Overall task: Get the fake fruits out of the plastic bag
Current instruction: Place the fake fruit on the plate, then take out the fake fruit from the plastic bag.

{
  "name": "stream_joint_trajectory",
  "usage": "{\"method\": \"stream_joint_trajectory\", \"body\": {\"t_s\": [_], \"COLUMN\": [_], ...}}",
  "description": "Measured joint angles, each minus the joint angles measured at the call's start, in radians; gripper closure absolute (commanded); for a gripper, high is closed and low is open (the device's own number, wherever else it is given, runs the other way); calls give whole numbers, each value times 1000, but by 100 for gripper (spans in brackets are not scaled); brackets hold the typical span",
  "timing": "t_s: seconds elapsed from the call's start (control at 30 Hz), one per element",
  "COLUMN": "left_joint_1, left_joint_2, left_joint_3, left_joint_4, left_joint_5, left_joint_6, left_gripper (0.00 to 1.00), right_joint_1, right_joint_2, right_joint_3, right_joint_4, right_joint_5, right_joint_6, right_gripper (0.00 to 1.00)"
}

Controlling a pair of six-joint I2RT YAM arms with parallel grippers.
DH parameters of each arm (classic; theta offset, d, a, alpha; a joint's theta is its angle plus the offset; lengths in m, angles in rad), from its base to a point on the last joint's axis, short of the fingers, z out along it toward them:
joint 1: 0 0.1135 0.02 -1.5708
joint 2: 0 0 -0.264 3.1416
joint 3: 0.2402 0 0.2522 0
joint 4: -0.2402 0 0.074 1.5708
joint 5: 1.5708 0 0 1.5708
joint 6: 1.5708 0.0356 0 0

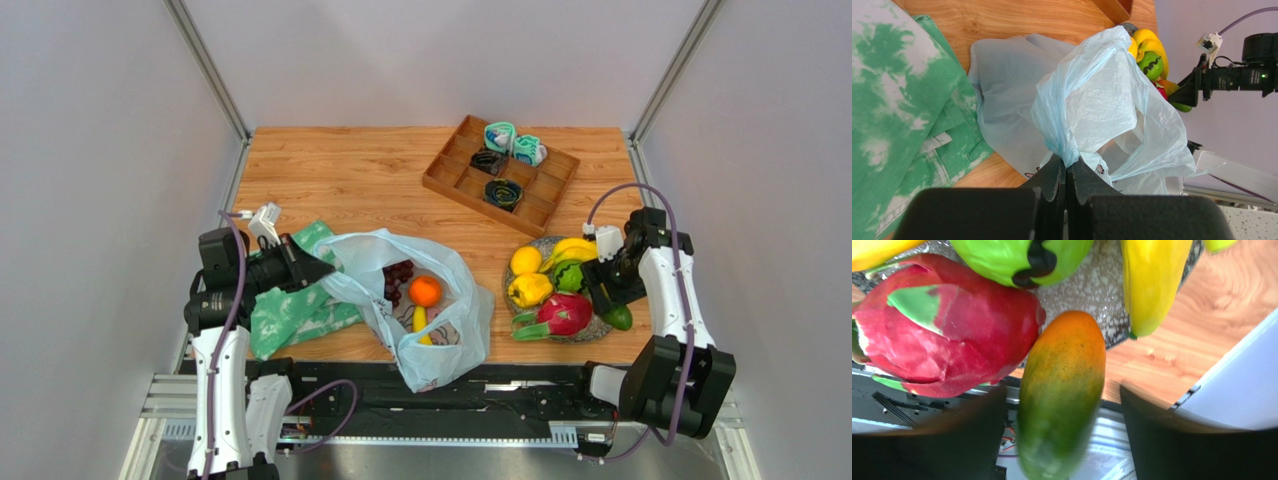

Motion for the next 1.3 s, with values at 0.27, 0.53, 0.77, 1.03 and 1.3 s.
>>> {"method": "stream_joint_trajectory", "body": {"t_s": [0.27, 0.53, 0.77, 1.03, 1.3], "left_joint_1": [0, 0, 0, 0, 5], "left_joint_2": [12, 12, 24, -14, -71], "left_joint_3": [-10, -15, -19, -16, 27], "left_joint_4": [10, -10, -36, -155, -186], "left_joint_5": [4, 34, 65, 86, 62], "left_joint_6": [-3, 6, 10, 67, 111], "left_gripper": [100, 100, 100, 100, 100], "right_joint_1": [0, 14, 427, 996, 1179], "right_joint_2": [3, -52, 89, 432, 629], "right_joint_3": [13, 352, 752, 1037, 1029], "right_joint_4": [-19, -161, -148, -66, -41], "right_joint_5": [-33, -194, -348, -414, -283], "right_joint_6": [39, -9, 14, 141, 144], "right_gripper": [0, 0, 9, 30, 26]}}
